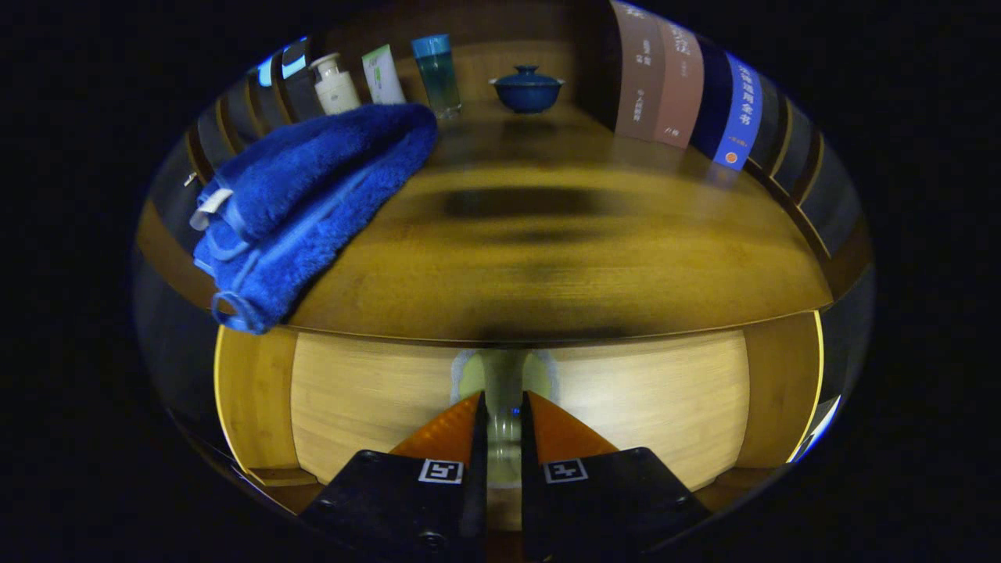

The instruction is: Pull open the drawer, take out the items inside it, and place them on the countertop above the cabinet.

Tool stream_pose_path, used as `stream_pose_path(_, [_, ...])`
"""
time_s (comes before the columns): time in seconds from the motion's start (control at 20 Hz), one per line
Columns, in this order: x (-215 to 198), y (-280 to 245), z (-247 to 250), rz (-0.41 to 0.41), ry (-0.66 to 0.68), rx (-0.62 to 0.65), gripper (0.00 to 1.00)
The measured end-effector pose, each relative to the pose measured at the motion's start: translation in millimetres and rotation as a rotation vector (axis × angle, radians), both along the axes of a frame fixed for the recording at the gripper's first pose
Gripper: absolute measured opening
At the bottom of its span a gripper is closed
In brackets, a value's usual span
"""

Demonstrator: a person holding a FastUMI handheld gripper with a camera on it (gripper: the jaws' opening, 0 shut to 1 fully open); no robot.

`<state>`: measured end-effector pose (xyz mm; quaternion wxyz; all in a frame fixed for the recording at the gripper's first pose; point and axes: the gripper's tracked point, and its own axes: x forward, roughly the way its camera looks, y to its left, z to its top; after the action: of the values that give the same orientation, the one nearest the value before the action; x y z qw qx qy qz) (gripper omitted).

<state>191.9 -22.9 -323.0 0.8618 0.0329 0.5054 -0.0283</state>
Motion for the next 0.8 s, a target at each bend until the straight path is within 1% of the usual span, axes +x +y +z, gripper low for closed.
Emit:
stream_pose_path(0.3, [-28,1,75,0.006,-0.15,0.032,0.22])
stream_pose_path(0.4, [-28,2,102,0.005,-0.22,0.038,0.22])
stream_pose_path(0.55, [-12,1,140,0.004,-0.33,0.035,0.22])
stream_pose_path(0.65, [5,-2,156,-0.009,-0.355,0.034,0.22])
stream_pose_path(0.8, [45,-13,159,-0.031,-0.361,0.028,0.22])
